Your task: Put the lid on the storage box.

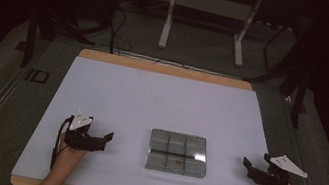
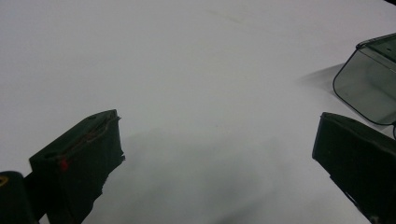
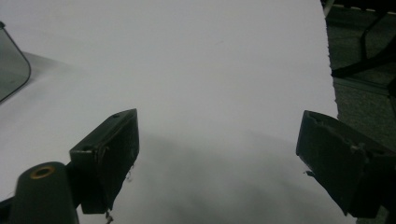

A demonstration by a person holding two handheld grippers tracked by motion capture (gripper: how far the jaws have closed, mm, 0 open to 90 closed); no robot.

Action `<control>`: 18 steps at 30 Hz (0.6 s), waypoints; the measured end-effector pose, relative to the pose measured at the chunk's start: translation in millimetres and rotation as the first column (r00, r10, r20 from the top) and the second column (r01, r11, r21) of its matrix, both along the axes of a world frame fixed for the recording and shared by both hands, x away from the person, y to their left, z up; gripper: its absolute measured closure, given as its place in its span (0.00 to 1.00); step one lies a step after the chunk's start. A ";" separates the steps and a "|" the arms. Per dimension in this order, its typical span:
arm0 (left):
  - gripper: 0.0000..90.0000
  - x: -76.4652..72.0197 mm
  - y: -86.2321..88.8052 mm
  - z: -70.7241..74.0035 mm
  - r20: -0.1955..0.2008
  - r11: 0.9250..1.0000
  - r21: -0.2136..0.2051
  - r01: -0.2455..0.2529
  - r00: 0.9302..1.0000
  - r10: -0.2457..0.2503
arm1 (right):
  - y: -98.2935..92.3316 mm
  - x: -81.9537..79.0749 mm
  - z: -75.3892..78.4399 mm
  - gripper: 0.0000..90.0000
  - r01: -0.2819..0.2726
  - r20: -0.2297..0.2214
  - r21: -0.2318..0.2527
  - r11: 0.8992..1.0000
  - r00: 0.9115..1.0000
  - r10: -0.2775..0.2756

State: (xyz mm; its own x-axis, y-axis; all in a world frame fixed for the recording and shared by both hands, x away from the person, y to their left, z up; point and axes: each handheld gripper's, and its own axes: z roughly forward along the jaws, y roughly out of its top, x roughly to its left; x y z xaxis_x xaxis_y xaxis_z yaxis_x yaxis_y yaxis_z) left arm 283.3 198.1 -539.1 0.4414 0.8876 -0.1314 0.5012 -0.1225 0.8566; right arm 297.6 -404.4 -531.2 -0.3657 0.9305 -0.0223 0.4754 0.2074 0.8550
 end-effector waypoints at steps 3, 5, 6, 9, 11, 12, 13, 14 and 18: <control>0.02 0.1 -0.5 -0.6 0.000 1.000 0.011 -0.005 1.000 0.005 | 0.7 0.4 -0.5 0.14 0.027 0.005 -0.007 1.000 1.000 -0.027; 0.02 0.2 -0.5 -0.8 0.001 1.000 0.007 -0.013 1.000 0.013 | 0.9 1.3 -0.9 0.14 0.046 -0.004 -0.013 0.999 0.999 -0.046; 0.02 0.3 -0.2 -0.8 0.000 1.000 0.006 -0.020 1.000 0.020 | 0.9 2.0 -1.1 0.14 0.058 -0.008 -0.015 0.998 0.998 -0.059; 0.02 -0.2 0.2 -1.2 0.002 0.999 0.001 -0.034 0.999 0.034 | 1.0 3.4 -1.6 0.15 0.099 -0.021 -0.020 0.995 0.995 -0.099; 0.02 -0.7 -1.1 -1.0 0.007 0.999 0.019 -0.031 0.999 0.031 | 1.1 3.8 -1.9 0.15 0.114 -0.022 -0.024 0.993 0.993 -0.114; 0.02 -1.1 -2.3 -1.1 0.014 0.999 0.028 -0.031 0.999 0.030 | 1.1 4.0 -1.9 0.15 0.121 -0.025 -0.024 0.992 0.992 -0.122; 0.02 -1.8 -3.2 -0.9 0.018 0.999 0.039 -0.032 0.999 0.031 | 0.9 4.0 -1.9 0.14 0.127 -0.024 -0.023 0.992 0.992 -0.128; 0.02 -2.4 -3.9 -0.9 0.024 0.998 0.045 -0.038 0.999 0.036 | 0.5 3.8 -1.8 0.14 0.129 -0.022 -0.021 0.991 0.991 -0.130; 0.02 -4.6 -3.1 -0.9 0.043 0.996 0.039 -0.083 0.996 0.081 | -0.9 2.8 -1.8 0.15 0.143 -0.013 -0.009 0.990 0.990 -0.144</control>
State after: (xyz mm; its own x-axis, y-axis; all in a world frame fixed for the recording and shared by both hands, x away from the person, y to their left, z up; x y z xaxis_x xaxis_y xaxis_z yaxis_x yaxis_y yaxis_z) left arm 278.6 195.0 -540.0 0.3712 0.9253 -0.0778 0.4756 -0.1175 0.8718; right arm 300.3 -405.4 -533.0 -0.2288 0.9731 -0.0258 0.5120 0.1428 0.8470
